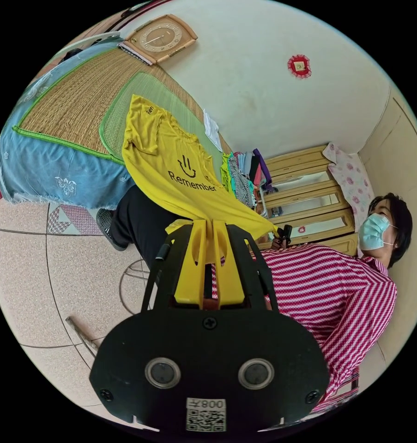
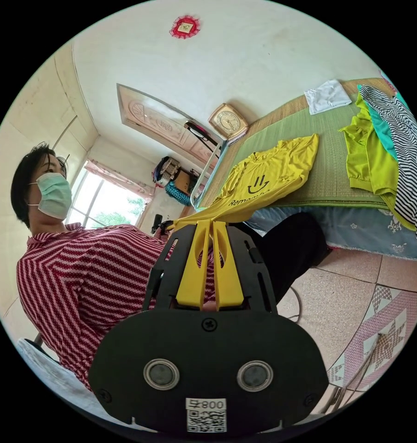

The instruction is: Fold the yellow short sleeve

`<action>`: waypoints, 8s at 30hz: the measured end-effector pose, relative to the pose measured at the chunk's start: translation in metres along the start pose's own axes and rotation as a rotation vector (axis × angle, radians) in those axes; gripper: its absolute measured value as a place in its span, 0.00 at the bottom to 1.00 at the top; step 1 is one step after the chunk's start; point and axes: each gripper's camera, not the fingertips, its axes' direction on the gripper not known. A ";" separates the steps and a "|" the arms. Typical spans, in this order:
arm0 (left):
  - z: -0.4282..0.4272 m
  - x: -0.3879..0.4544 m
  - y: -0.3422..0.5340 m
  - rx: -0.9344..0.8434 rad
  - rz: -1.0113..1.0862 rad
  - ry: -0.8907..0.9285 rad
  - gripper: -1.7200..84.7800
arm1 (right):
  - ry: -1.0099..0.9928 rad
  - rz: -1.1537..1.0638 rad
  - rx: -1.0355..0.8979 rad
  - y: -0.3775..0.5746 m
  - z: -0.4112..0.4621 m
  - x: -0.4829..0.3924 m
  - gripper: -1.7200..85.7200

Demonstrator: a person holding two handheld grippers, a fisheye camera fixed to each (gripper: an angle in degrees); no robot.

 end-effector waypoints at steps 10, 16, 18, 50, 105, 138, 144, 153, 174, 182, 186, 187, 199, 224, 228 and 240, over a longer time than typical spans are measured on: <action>-0.004 -0.012 -0.016 0.058 -0.017 0.011 0.05 | -0.006 0.038 0.057 0.007 -0.005 0.022 0.03; -0.005 -0.018 -0.042 0.095 -0.020 -0.005 0.05 | 0.013 0.033 0.065 -0.016 0.003 0.034 0.03; -0.005 -0.021 -0.052 0.112 -0.019 -0.003 0.05 | 0.017 0.034 0.067 -0.029 0.007 0.040 0.03; 0.075 -0.173 -0.392 0.286 -0.209 -0.043 0.05 | 0.119 0.261 -0.013 -0.357 0.138 0.251 0.03; 0.244 -0.254 -0.533 0.100 -0.093 -0.555 0.10 | 0.370 0.336 -0.146 -0.403 0.315 0.365 0.02; 0.278 -0.281 -0.680 0.237 -0.113 -0.598 0.02 | 0.092 0.484 0.033 -0.501 0.239 0.440 0.02; 0.299 -0.316 -0.686 0.232 -0.255 -0.637 0.03 | 0.083 0.629 0.031 -0.501 0.251 0.474 0.02; 0.378 -0.282 -0.672 0.091 -0.034 -0.480 0.04 | 0.109 0.566 0.161 -0.504 0.236 0.439 0.02; 0.572 -0.219 -0.738 -0.174 0.283 -0.837 0.02 | 0.590 0.112 -0.353 -0.593 0.460 0.283 0.02; 0.580 -0.202 -0.706 -0.176 0.371 -0.719 0.02 | 0.633 0.022 -0.370 -0.592 0.474 0.237 0.02; 0.606 -0.209 -0.707 -0.252 0.364 -0.785 0.02 | 0.678 0.012 -0.357 -0.599 0.480 0.224 0.02; 0.607 -0.209 -0.713 -0.229 0.355 -0.791 0.02 | 0.677 0.015 -0.349 -0.601 0.479 0.222 0.02; 0.544 -0.211 -0.699 -0.079 0.331 -0.778 0.02 | 0.649 -0.043 -0.254 -0.615 0.451 0.163 0.02; 0.376 -0.315 -0.630 0.073 -0.119 -0.544 0.11 | 0.842 -0.572 -0.574 -0.576 0.551 0.015 0.12; 0.356 -0.345 -0.635 0.135 -0.219 -0.451 0.09 | 0.896 -0.633 -0.642 -0.573 0.578 0.007 0.10; 0.291 -0.354 -0.640 0.221 -0.203 -0.428 0.03 | 0.866 -0.546 -0.567 -0.600 0.561 -0.008 0.02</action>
